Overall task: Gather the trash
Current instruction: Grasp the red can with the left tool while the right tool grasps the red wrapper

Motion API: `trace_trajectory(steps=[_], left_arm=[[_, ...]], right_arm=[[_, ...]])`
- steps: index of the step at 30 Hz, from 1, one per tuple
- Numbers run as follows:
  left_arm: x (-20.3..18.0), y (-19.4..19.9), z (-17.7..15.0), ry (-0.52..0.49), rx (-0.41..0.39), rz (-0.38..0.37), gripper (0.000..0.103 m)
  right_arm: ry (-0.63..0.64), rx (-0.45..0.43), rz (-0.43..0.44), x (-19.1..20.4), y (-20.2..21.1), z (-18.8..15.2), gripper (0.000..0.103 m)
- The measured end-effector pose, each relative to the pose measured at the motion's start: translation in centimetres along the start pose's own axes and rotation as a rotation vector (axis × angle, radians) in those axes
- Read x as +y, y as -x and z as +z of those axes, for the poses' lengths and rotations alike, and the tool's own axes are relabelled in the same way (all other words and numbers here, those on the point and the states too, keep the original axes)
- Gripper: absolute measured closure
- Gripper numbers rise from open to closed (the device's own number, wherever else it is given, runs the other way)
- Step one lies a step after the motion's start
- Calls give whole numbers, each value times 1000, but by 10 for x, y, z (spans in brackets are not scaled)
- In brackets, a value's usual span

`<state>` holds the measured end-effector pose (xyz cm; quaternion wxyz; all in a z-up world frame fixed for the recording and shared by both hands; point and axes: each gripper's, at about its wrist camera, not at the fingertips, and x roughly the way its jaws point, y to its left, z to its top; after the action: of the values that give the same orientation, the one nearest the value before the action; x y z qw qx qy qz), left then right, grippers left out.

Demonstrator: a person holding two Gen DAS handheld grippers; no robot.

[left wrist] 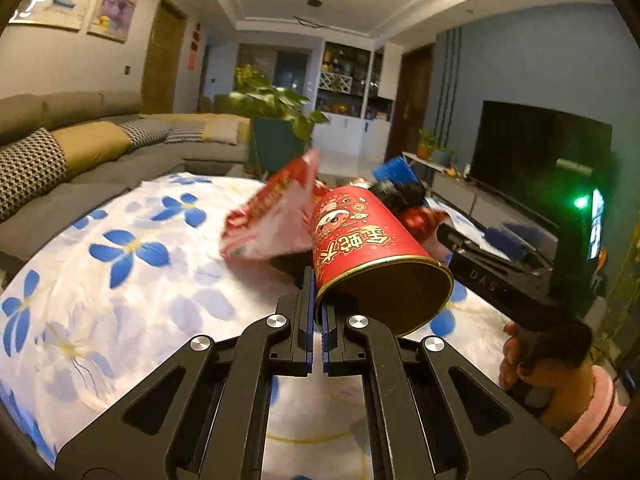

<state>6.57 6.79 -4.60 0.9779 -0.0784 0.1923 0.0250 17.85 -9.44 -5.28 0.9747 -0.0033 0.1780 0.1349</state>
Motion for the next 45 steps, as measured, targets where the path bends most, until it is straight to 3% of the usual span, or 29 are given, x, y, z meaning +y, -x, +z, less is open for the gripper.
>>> trace_trajectory(steps=[5, 8, 10, 13, 28, 45], left_arm=[[11, -8, 6, 24, 3, 10, 101], [14, -12, 5, 32, 14, 5, 101], [13, -12, 5, 32, 16, 2, 101], [10, -12, 5, 28, 18, -2, 101], [-25, 2, 9, -10, 10, -24, 101], [-98, 4, 34, -98, -35, -126, 101]], right_arm=[[-5, 35, 18, 2, -21, 8, 44], [-2, 66, 49, 3, -28, 7, 65], [9, 82, 68, 4, -29, 5, 87], [15, 83, 97, 4, -20, 1, 101], [-26, -40, 75, -25, 77, -2, 102], [-62, -128, -12, -68, 131, 9, 102]])
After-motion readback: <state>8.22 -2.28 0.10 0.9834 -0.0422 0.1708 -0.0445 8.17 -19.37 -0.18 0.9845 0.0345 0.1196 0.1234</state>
